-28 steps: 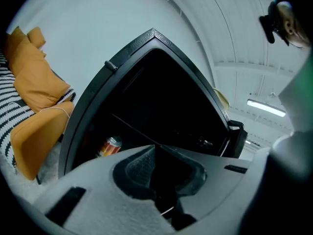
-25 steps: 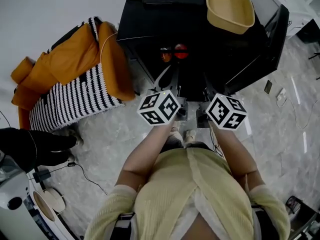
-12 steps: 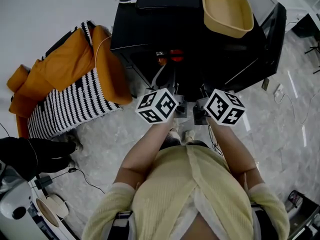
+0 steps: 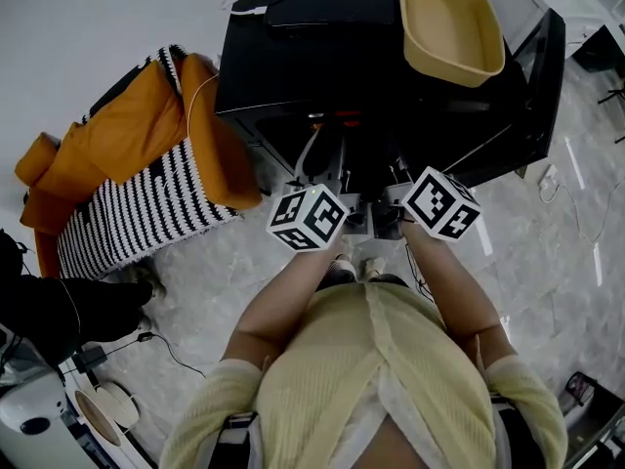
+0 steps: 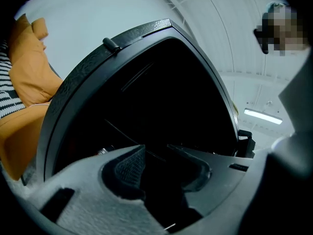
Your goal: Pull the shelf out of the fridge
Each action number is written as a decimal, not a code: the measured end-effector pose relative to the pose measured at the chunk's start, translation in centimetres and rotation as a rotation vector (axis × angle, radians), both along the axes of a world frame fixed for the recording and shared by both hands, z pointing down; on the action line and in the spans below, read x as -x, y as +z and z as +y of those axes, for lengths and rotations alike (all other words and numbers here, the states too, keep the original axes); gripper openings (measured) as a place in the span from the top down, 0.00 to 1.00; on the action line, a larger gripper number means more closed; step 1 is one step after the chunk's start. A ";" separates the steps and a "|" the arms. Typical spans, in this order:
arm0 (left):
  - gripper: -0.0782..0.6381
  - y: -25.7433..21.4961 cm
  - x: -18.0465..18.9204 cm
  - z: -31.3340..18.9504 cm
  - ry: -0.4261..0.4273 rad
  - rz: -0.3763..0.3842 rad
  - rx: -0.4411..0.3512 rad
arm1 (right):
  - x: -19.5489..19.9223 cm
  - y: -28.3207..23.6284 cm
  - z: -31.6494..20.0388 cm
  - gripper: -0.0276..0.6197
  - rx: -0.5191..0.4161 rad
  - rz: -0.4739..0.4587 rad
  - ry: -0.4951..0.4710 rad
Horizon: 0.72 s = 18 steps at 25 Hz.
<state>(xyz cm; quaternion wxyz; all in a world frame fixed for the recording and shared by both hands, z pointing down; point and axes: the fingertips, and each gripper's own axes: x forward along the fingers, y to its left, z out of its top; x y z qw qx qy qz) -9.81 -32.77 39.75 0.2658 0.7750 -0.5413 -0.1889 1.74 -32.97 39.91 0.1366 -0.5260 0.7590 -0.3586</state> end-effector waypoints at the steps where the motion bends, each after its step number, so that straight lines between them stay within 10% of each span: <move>1: 0.73 0.1 0.0 0.0 0.004 0.003 0.003 | 0.1 0.0 -0.2 0.73 0.003 -0.020 0.003; 18: 0.72 1.1 0.9 0.3 0.023 0.004 0.020 | -0.8 1.0 -4.2 0.72 0.031 -0.128 0.184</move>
